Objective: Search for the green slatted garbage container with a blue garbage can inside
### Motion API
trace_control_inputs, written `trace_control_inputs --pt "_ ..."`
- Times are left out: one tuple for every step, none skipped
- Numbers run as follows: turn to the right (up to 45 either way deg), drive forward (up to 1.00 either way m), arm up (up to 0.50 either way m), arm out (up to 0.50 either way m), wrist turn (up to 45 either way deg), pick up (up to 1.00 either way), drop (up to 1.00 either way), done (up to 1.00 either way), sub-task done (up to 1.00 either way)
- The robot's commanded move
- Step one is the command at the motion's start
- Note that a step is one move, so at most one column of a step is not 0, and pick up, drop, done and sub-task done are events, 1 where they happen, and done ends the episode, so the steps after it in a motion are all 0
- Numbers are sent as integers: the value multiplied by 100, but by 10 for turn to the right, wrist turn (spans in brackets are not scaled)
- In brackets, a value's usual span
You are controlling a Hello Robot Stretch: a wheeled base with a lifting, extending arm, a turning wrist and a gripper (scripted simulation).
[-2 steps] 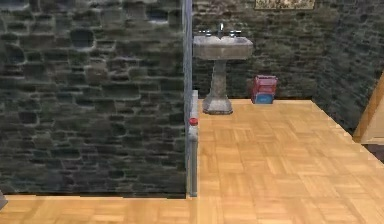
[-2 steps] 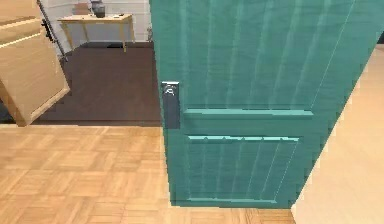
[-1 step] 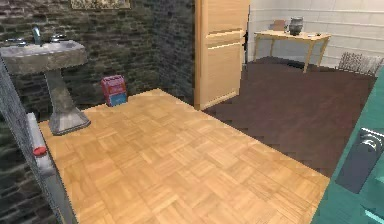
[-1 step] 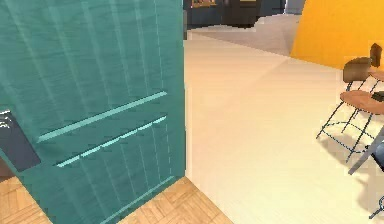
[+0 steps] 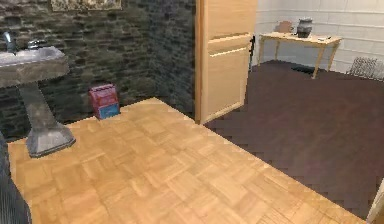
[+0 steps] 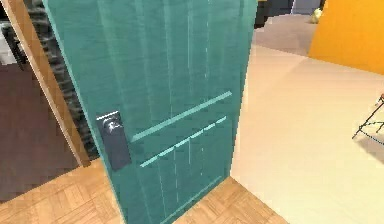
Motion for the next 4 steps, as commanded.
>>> trace_control_inputs --pt "-180 0 0 0 0 0 0 0 0" --pt "0 45 0 0 0 0 0 0 0" --pt "450 0 0 0 0 0 0 0 0" --pt "180 0 0 0 0 0 0 0 0"
